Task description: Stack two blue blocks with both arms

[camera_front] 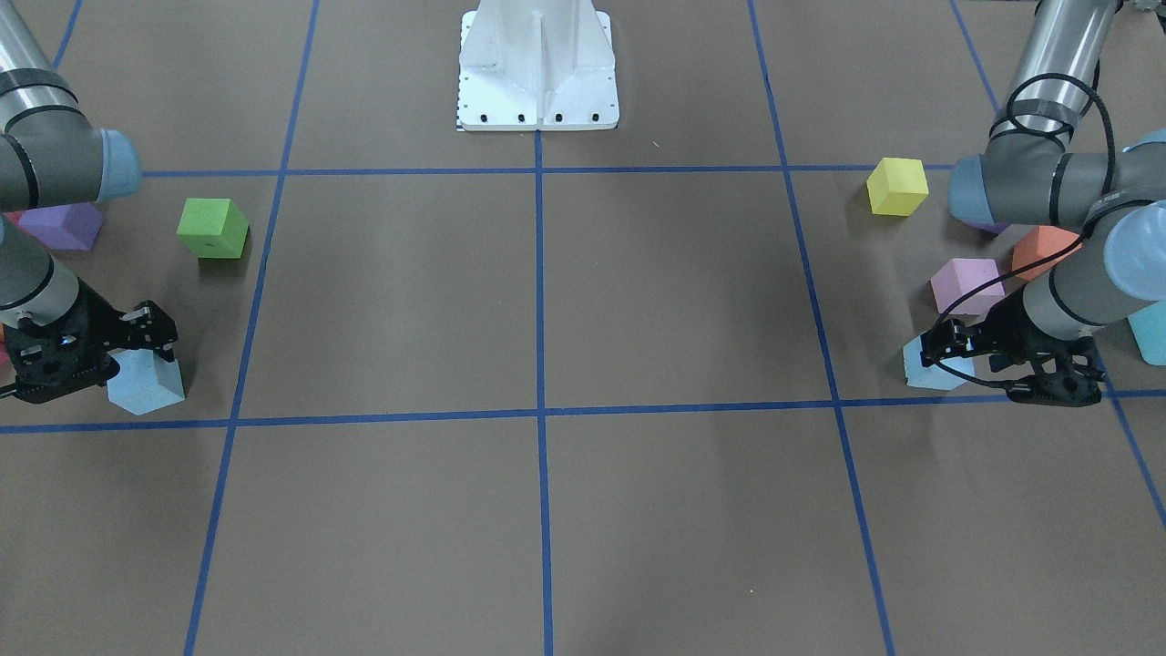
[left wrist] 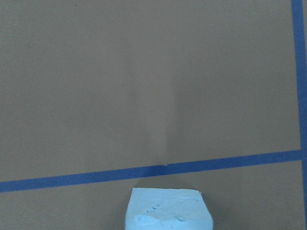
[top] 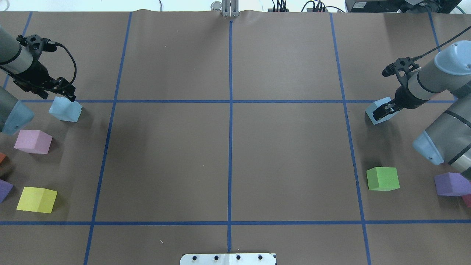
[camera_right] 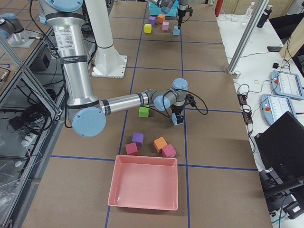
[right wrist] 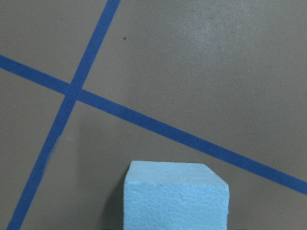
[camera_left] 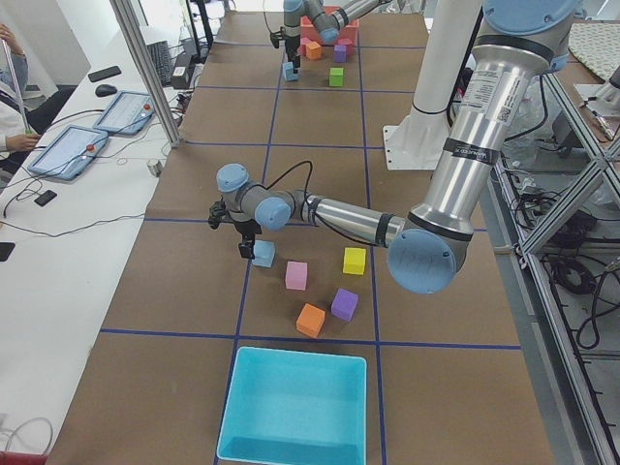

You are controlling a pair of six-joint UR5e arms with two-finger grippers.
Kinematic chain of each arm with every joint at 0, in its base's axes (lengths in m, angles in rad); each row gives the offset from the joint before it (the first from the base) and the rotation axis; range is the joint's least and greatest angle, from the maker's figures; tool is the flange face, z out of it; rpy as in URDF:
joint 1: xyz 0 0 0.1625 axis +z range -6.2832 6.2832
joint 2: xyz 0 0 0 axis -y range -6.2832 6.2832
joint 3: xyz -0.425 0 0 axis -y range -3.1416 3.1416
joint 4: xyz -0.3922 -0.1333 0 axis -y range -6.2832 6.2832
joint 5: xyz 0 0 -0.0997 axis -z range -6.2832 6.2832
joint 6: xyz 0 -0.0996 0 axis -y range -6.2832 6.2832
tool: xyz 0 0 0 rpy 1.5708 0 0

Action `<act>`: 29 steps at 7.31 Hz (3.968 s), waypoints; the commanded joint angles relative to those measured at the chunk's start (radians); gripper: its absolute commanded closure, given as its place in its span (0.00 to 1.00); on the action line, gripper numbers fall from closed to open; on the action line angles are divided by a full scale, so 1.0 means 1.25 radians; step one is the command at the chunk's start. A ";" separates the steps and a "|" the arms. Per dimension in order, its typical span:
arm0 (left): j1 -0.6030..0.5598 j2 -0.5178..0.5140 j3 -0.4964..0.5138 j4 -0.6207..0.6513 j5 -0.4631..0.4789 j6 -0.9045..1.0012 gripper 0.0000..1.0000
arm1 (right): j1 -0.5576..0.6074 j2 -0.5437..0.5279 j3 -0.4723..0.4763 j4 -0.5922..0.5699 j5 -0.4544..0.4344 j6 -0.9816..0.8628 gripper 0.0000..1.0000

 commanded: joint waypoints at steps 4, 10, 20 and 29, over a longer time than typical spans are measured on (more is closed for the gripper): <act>0.001 0.000 -0.002 -0.002 0.001 0.001 0.01 | -0.005 0.021 -0.004 0.002 -0.008 -0.001 0.54; 0.034 0.034 0.005 -0.066 0.033 -0.026 0.02 | -0.027 0.232 0.123 -0.335 -0.010 0.131 0.54; 0.038 -0.026 -0.100 0.085 0.005 -0.110 0.58 | -0.270 0.568 -0.089 -0.327 -0.145 0.573 0.54; 0.113 -0.215 -0.120 0.147 0.011 -0.444 0.55 | -0.367 0.564 -0.153 -0.230 -0.201 0.627 0.00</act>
